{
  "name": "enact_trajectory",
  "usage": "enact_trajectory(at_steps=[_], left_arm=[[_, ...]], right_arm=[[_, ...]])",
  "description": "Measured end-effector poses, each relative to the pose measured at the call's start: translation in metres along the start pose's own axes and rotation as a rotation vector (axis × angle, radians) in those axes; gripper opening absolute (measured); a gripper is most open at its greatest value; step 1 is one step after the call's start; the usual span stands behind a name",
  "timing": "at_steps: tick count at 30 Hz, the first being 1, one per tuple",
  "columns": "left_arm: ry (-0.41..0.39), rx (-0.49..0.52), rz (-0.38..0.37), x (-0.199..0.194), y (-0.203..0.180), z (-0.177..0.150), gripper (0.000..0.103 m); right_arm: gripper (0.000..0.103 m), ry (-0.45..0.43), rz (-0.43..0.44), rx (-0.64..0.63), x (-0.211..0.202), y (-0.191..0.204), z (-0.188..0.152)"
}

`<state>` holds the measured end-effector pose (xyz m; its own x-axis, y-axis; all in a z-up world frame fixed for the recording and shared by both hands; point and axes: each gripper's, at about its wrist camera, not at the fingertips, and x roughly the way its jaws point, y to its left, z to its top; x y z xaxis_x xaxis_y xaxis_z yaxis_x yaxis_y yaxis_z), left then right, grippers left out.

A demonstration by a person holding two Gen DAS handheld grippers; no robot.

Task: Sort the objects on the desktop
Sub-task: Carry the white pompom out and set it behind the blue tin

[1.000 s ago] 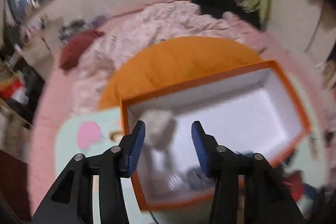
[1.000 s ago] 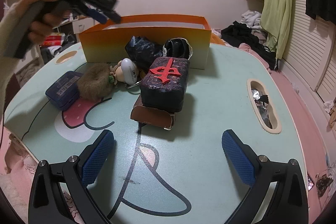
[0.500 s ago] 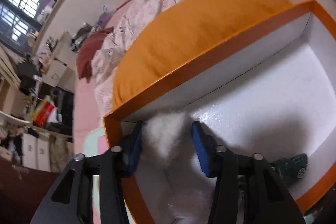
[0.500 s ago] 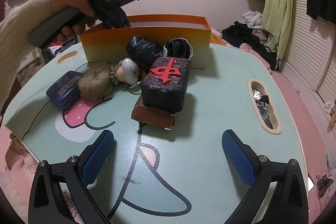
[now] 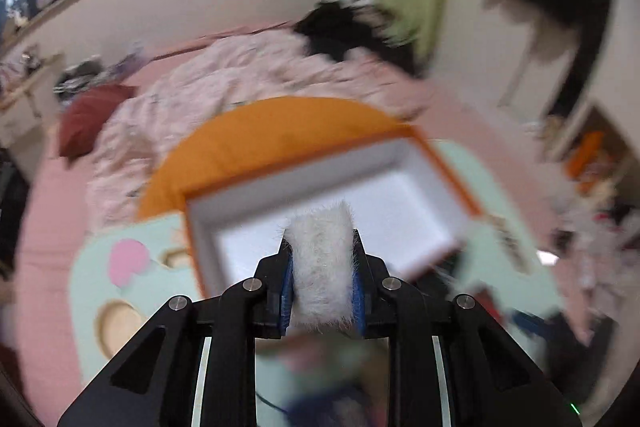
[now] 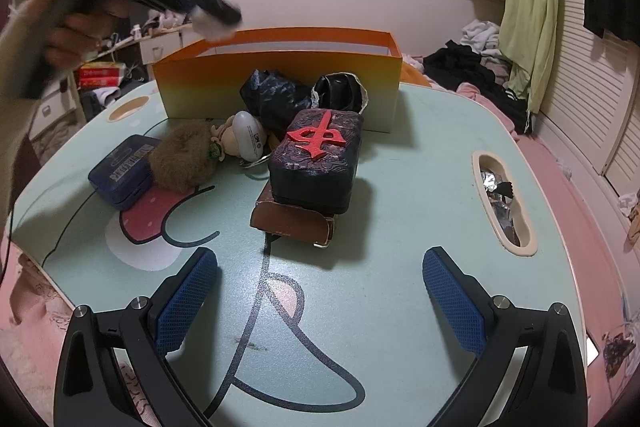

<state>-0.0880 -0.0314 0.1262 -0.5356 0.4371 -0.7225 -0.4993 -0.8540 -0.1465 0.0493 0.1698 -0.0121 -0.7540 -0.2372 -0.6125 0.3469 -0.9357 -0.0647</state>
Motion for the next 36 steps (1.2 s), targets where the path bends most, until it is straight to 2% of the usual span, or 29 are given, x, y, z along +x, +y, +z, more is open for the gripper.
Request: enact_trajectory(at_steps=[3,7,8,9,11,13,14,15,18,20,22,25,27,28,29,30,32,36], left_arm=[[0.014,-0.046,-0.12,-0.007,-0.006,-0.032,0.025],[0.027,-0.134,-0.161,0.009,0.002,-0.058,0.028],[0.025,-0.142,-0.168,0.013,0.002,-0.062,0.033],[0.017,-0.153,-0.161,0.017,0.005,-0.064,0.038],[-0.054,-0.189,-0.116,0.014,0.01,-0.066,0.043],[-0.128,-0.198,-0.093,-0.002,0.011,-0.071,0.059],[-0.153,-0.189,-0.086,-0.009,0.011,-0.074,0.071],[-0.165,-0.165,-0.08,-0.018,0.009,-0.08,0.077],[-0.13,-0.08,-0.027,-0.031,0.0,-0.103,0.079],[-0.11,-0.034,0.065,-0.036,-0.004,-0.127,0.079],[-0.1,-0.01,0.117,-0.035,-0.003,-0.149,0.079],[-0.025,0.006,0.082,-0.026,-0.003,-0.176,0.079],[-0.03,-0.029,0.088,-0.018,-0.006,-0.187,0.083],[-0.074,-0.022,0.118,-0.016,-0.01,-0.191,0.085],[-0.108,-0.004,0.169,-0.011,-0.016,-0.194,0.091],[-0.139,0.0,0.192,-0.009,-0.019,-0.197,0.103],[-0.157,-0.007,0.192,-0.005,-0.021,-0.195,0.103],[-0.129,0.006,0.171,0.002,-0.023,-0.188,0.103]], right_arm=[[0.103,0.0,0.0,0.0,0.0,-0.001,0.0],[0.103,0.0,0.001,0.0,0.0,-0.001,0.0],[0.103,0.0,0.001,0.0,0.0,-0.002,0.0],[0.103,0.0,0.001,0.0,0.0,-0.002,0.0],[0.103,0.0,0.001,0.0,0.0,0.0,0.0],[0.103,0.0,0.0,0.0,0.0,0.0,0.0],[0.103,0.0,0.001,0.0,0.0,-0.002,0.0],[0.103,0.0,0.001,0.0,0.0,-0.002,-0.001],[0.103,0.0,0.001,0.0,0.0,-0.002,-0.001],[0.103,0.0,0.0,0.0,0.0,0.0,0.0],[0.103,0.0,0.0,0.0,0.0,-0.002,-0.001],[0.103,-0.001,0.001,0.0,0.0,-0.002,-0.001],[0.103,0.0,0.001,0.0,0.0,-0.003,-0.001],[0.103,0.0,0.001,-0.001,0.001,-0.002,-0.001],[0.103,-0.001,0.001,-0.002,0.0,-0.003,-0.001],[0.103,0.0,0.003,-0.002,0.001,-0.003,0.0],[0.103,-0.001,0.003,-0.001,0.001,-0.002,0.0],[0.103,-0.002,0.004,-0.002,0.001,-0.001,0.0]])
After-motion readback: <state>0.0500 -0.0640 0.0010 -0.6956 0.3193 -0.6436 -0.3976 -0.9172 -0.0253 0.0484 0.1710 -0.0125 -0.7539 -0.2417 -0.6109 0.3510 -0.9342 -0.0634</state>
